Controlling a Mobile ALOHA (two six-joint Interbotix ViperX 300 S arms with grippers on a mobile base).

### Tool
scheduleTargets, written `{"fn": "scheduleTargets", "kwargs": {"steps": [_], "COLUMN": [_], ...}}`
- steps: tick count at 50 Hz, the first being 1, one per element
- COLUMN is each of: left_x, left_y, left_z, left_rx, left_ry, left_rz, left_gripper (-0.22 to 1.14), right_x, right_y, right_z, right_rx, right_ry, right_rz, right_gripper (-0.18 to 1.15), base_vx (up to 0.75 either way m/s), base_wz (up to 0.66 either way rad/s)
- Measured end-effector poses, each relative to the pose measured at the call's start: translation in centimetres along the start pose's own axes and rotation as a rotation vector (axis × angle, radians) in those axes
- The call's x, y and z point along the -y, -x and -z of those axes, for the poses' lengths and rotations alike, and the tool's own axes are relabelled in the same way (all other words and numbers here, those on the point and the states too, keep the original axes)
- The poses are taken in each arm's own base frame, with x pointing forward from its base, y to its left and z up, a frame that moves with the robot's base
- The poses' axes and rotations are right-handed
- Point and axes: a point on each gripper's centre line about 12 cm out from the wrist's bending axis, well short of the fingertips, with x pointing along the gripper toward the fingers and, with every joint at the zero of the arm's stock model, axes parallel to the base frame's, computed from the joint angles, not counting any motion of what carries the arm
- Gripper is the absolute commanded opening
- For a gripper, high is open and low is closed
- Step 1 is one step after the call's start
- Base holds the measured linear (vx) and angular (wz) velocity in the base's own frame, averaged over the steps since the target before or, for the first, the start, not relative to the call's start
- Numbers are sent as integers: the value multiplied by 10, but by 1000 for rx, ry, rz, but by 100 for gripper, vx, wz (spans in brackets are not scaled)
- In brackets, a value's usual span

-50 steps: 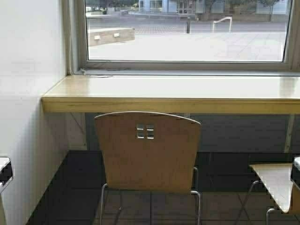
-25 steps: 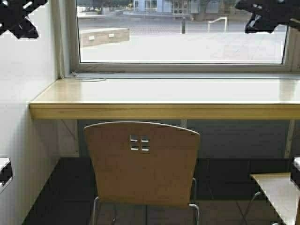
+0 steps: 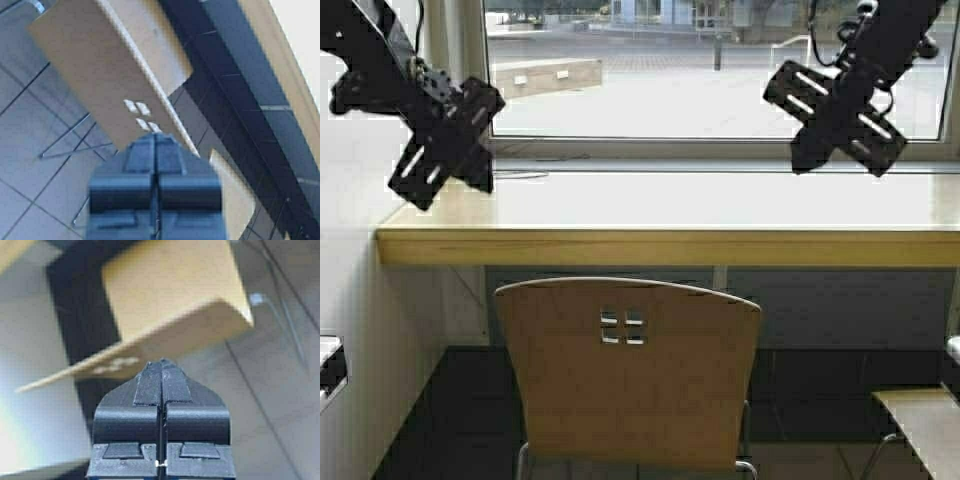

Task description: Push the chairs under the table

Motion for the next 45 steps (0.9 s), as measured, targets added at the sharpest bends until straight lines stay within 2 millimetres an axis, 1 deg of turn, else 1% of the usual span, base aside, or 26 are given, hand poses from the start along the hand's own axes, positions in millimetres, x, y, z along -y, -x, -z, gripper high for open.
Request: {"fn": "scheduleTargets", "kwargs": {"steps": [3, 9, 15, 19, 23, 25, 27, 28, 31, 34, 38, 40, 41, 42, 43, 45], "left_x": [-10, -16, -18, -18, -19, -21, -23, -23, -27, -26, -21, -17, -14, -12, -11, -10], "left_y": [-7, -10, -11, -14, -20, -22, -25, -27, -34, -43, -55, -60, -63, -67, -71, -78], "left_z": [12, 25, 33, 35, 38, 39, 41, 42, 45, 49, 52, 53, 54, 55, 56, 59], "left_rx": [-21, -45, -57, -57, -55, -55, -55, -54, -55, -58, -64, -68, -70, -74, -77, -87], "left_ry": [17, 13, 13, 28, 47, 57, 70, 75, 91, 96, 98, 104, 107, 111, 115, 125], "left_rz": [-36, -56, -65, -70, -80, -89, -99, -102, -118, -122, -116, -114, -111, -113, -115, -125], "left_gripper": [5, 5, 5, 5, 5, 7, 10, 13, 26, 45, 71, 83, 91, 96, 100, 103], "right_x": [11, 18, 18, 13, 4, 0, -2, -3, -5, -7, -13, -15, -16, -16, -17, -17], "right_y": [-10, -18, -19, -19, -22, -24, -26, -28, -35, -43, -56, -62, -65, -68, -71, -77], "right_z": [11, 27, 30, 32, 33, 32, 33, 33, 34, 38, 41, 42, 43, 42, 44, 45], "right_rx": [-52, -113, -123, -128, -127, -129, -133, -134, -147, -175, -207, -214, -217, -217, -221, -225], "right_ry": [-45, -60, -63, -58, -50, -51, -54, -58, -85, -121, -171, -204, -219, -237, -252, -286], "right_rz": [47, 83, 85, 76, 57, 49, 48, 49, 54, 63, 66, 69, 72, 74, 77, 85], "right_gripper": [6, 6, 6, 6, 7, 10, 18, 22, 44, 69, 98, 104, 104, 104, 104, 103], "base_vx": [18, 14, 10, 8, 5, 5, 5, 6, 6, 5, 3, 2, 2, 2, 2, 1], "base_wz": [2, 2, 1, 0, 0, 0, 0, 1, 0, 0, 0, 0, 0, 0, 0, -1]}}
